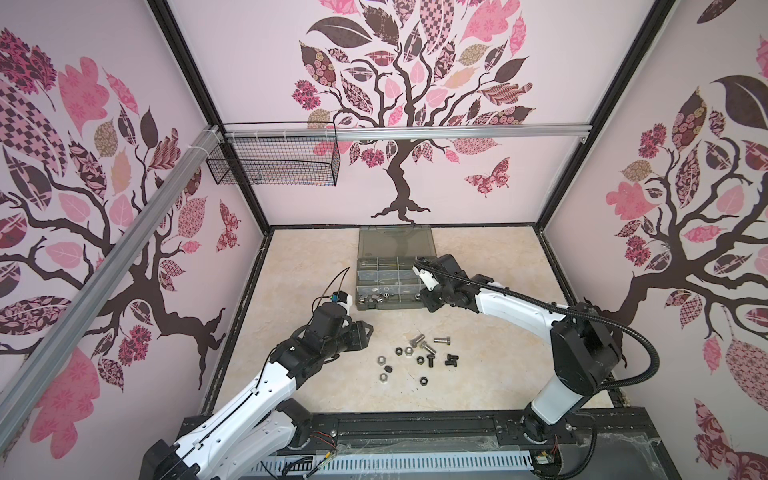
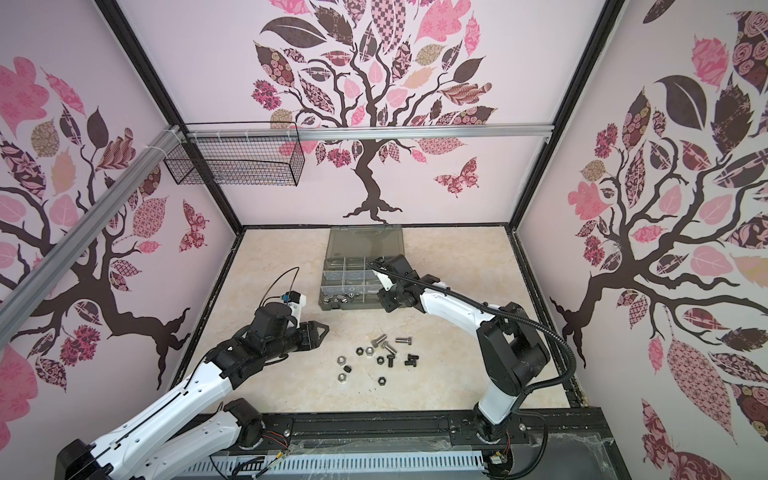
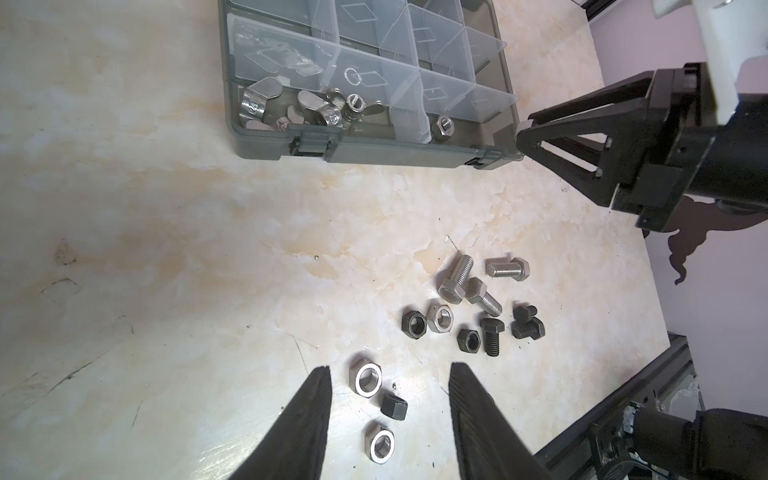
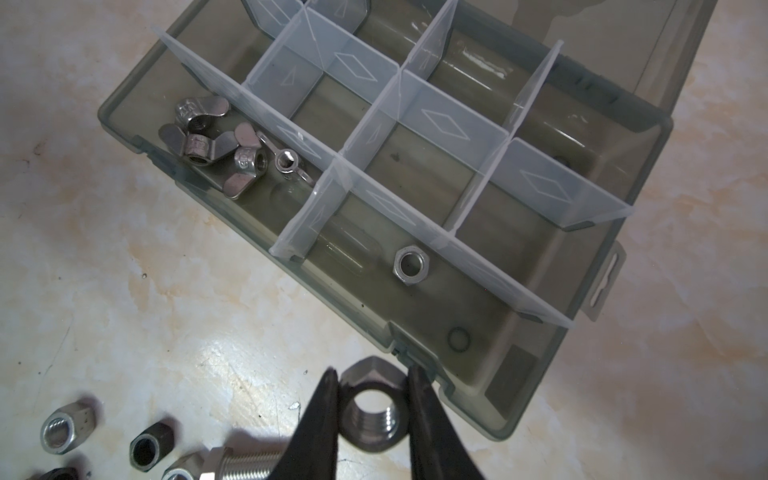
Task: Sort the screws and nuts into containers
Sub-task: 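Lift the hex nut with the right gripper over the organizer box, then lower the hex nut into a box compartment and open the right gripper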
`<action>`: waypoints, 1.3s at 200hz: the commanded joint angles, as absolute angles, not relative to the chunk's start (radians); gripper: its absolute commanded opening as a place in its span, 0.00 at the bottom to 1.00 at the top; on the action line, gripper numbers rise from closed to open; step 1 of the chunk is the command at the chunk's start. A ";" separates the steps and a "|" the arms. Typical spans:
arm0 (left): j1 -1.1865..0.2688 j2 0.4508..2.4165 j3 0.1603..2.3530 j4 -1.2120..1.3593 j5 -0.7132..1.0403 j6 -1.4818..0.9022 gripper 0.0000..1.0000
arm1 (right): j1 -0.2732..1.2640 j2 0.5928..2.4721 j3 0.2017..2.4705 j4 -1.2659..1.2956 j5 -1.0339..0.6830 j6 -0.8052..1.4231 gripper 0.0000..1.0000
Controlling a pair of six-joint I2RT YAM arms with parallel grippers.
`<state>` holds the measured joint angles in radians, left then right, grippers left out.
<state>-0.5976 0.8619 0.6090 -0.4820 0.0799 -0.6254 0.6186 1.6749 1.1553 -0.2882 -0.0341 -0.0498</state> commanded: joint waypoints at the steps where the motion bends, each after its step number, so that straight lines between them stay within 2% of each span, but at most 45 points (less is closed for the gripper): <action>1: -0.607 0.869 0.592 -0.456 0.071 -0.624 0.49 | 0.613 1.696 1.195 -0.308 -0.038 -0.051 0.27; 165: -0.615 0.842 0.581 -0.450 0.071 -0.631 0.49 | 0.603 1.727 1.232 -0.323 -0.036 -0.054 0.27; 260: -0.617 0.829 0.571 -0.453 0.070 -0.637 0.49 | 0.564 1.885 1.329 -0.308 -0.024 -0.028 0.29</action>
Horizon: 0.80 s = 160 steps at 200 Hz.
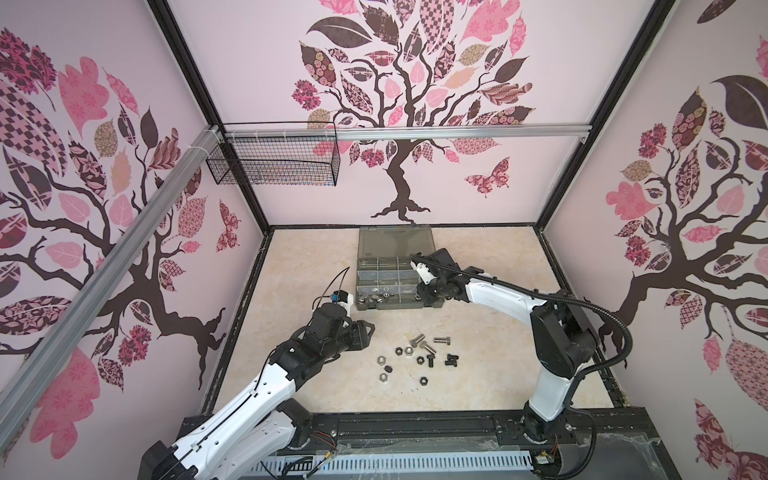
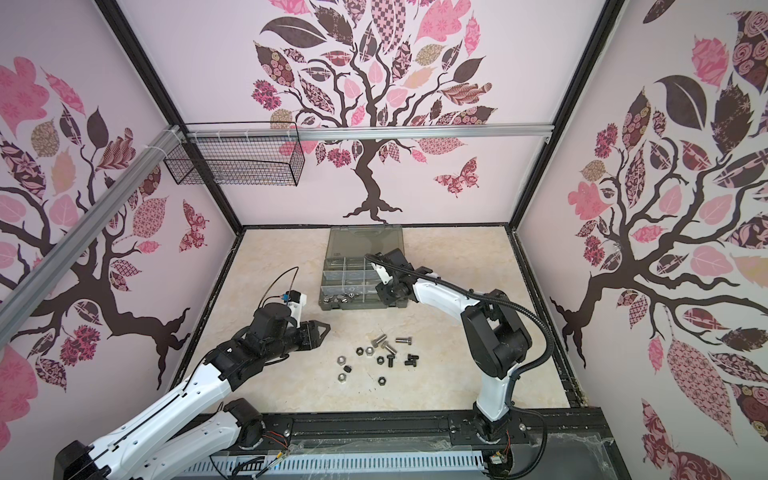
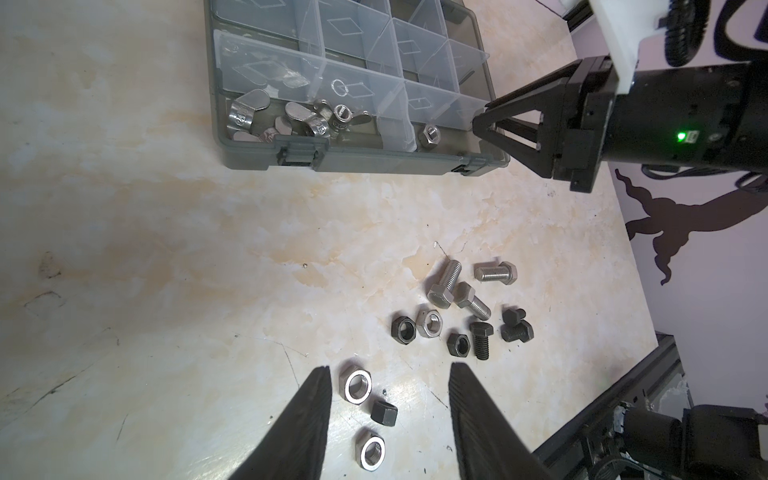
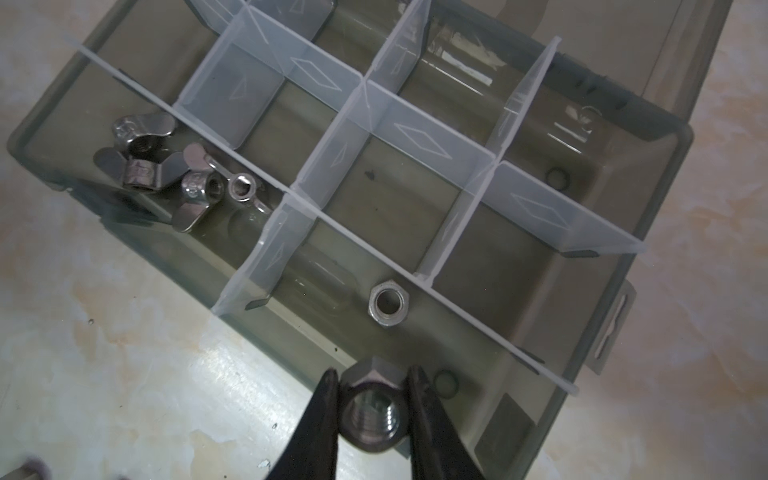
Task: Sort the screws and nuts into containers
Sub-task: 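Lower the hex nut into a box compartment and open the right gripper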
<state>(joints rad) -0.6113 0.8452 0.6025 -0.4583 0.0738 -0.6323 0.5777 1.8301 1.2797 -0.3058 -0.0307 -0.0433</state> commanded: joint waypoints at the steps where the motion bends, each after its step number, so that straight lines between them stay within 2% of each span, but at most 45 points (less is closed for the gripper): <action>1: -0.616 0.828 0.571 -0.453 0.069 -0.637 0.49 | 0.563 1.886 1.329 -0.309 -0.024 -0.028 0.29; 44: -0.618 0.826 0.562 -0.451 0.068 -0.642 0.49 | 0.544 1.927 1.342 -0.298 -0.031 -0.011 0.29; 99: -0.617 0.823 0.552 -0.445 0.074 -0.645 0.49 | 0.535 1.929 1.331 -0.299 -0.037 -0.003 0.40; 160: -0.618 0.828 0.555 -0.476 0.070 -0.632 0.49 | 0.535 1.797 1.299 -0.304 -0.055 0.000 0.41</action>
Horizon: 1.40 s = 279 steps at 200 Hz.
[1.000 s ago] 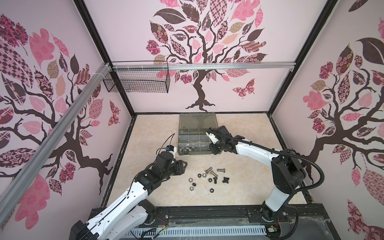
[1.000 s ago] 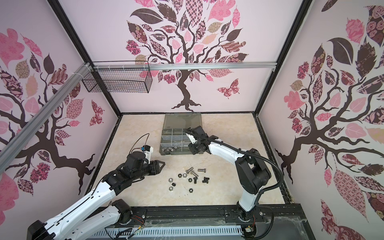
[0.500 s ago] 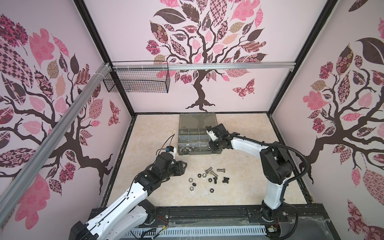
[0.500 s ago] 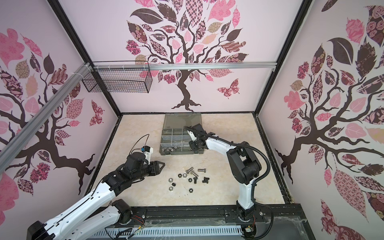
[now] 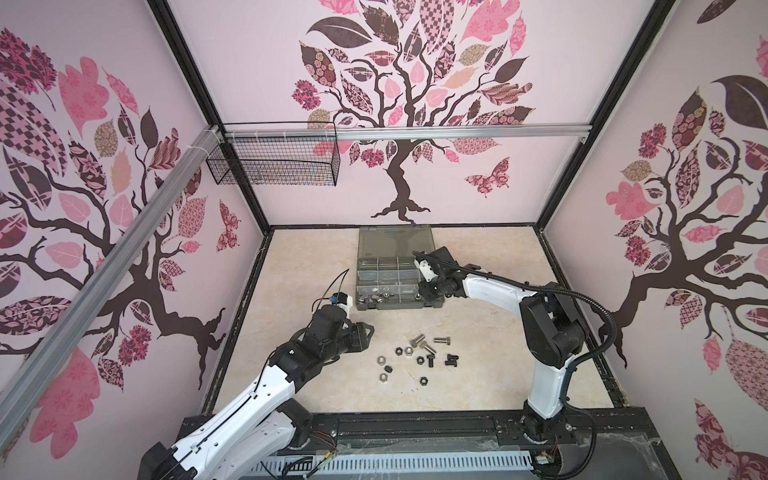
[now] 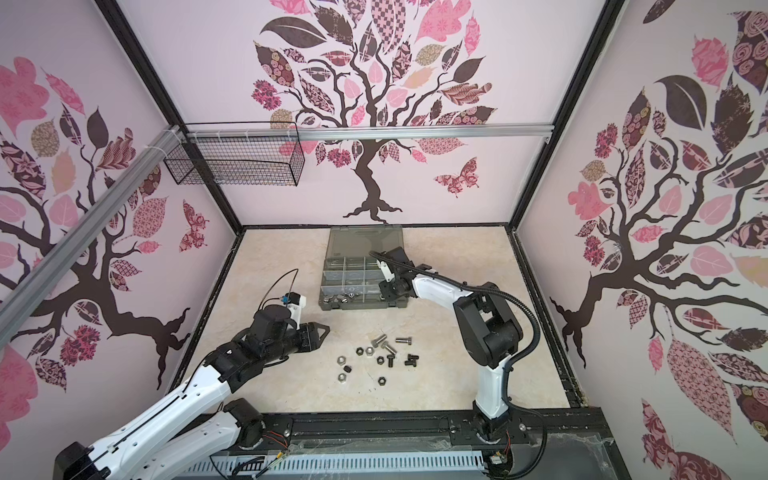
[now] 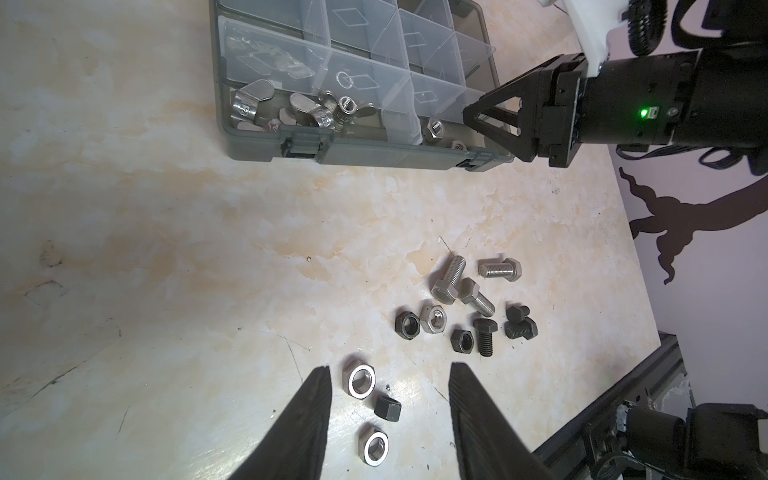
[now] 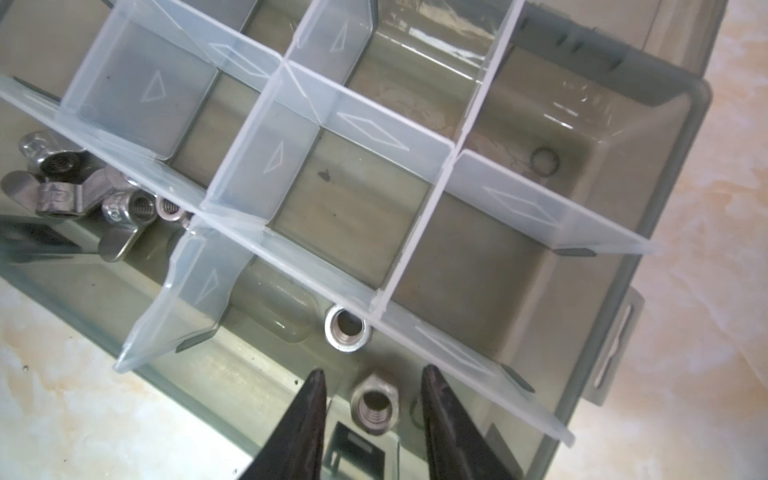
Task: Sort the screws and nuts into containers
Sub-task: 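Lower the hex nut into a box compartment and open the right gripper, then withdraw the right gripper while the left gripper moves over a silver hex nut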
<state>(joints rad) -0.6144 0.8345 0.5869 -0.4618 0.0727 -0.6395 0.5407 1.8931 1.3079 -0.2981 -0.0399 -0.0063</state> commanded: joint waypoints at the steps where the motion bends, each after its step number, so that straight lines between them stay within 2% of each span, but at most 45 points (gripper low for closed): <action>1: -0.618 0.828 0.555 -0.476 0.070 -0.633 0.49 | 0.534 1.794 1.298 -0.304 -0.055 0.000 0.41; 61: -0.631 0.840 0.538 -0.515 0.061 -0.647 0.48 | 0.534 1.512 1.089 -0.252 -0.087 0.023 0.42; 112: -0.650 0.858 0.519 -0.503 0.058 -0.674 0.48 | 0.535 1.378 0.951 -0.251 -0.105 0.064 0.42; 212: -0.796 1.052 0.569 -0.481 -0.022 -0.686 0.48 | 0.535 1.284 0.814 -0.240 -0.124 0.116 0.44; 279: -0.828 1.164 0.619 -0.486 -0.055 -0.676 0.47 | 0.536 1.262 0.780 -0.241 -0.128 0.123 0.45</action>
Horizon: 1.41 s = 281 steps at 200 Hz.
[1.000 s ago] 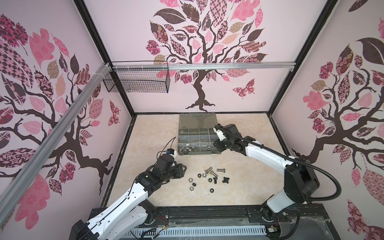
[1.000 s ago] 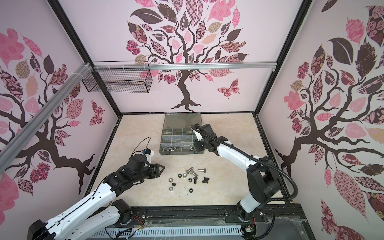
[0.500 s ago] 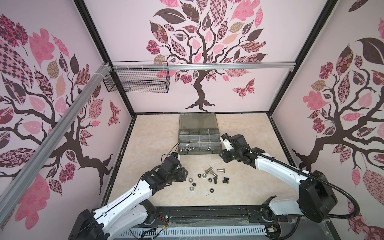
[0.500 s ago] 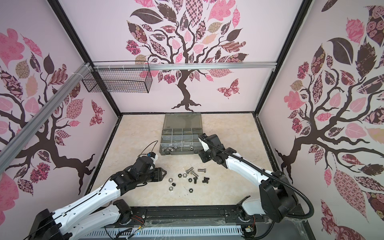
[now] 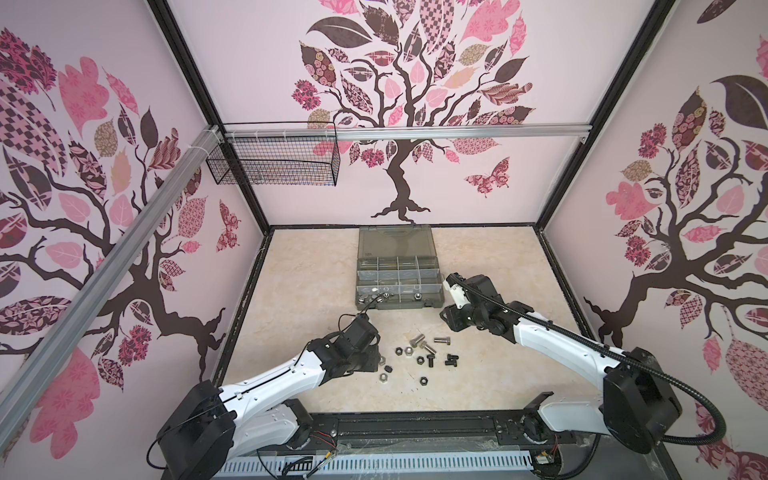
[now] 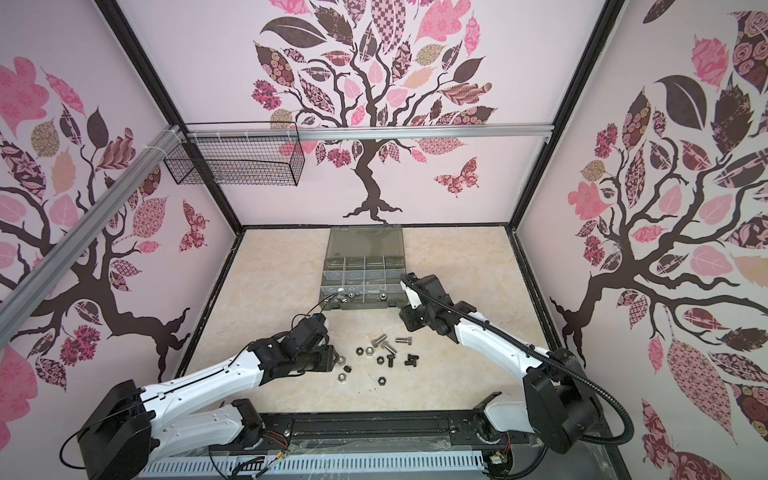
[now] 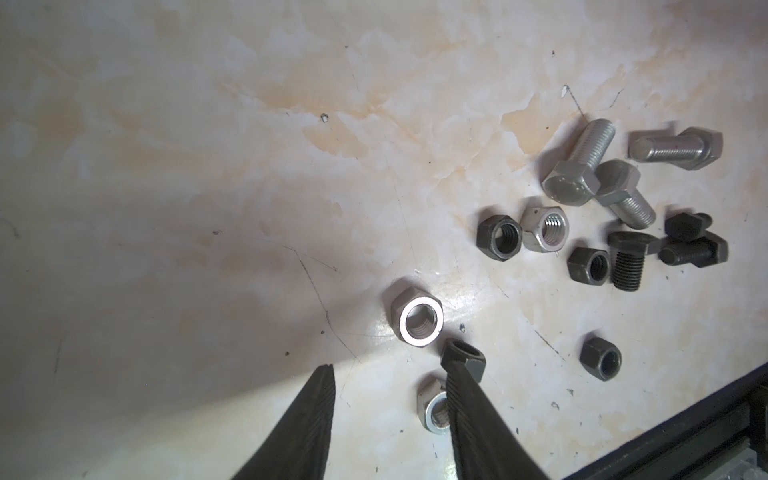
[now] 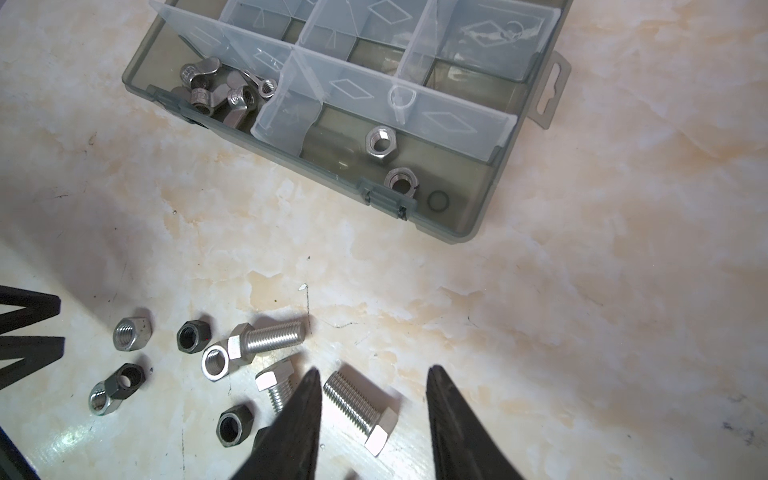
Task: Sort the screws and nuts into containers
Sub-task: 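Withdraw the right gripper while the left gripper moves over a silver hex nut, then lower the left gripper and close it on the silver hex nut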
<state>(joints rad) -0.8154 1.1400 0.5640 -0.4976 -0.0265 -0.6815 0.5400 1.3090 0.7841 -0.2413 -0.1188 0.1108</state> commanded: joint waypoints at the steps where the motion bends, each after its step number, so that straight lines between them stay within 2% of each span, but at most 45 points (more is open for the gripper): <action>1: -0.828 1.166 0.621 -0.486 -0.055 -0.676 0.47 | 0.536 1.262 0.780 -0.240 -0.128 0.123 0.45; 73: -0.860 1.274 0.682 -0.520 -0.100 -0.678 0.47 | 0.535 1.243 0.759 -0.244 -0.130 0.124 0.45; 281: -0.893 1.368 0.711 -0.526 -0.133 -0.679 0.46 | 0.535 1.224 0.755 -0.272 -0.129 0.121 0.46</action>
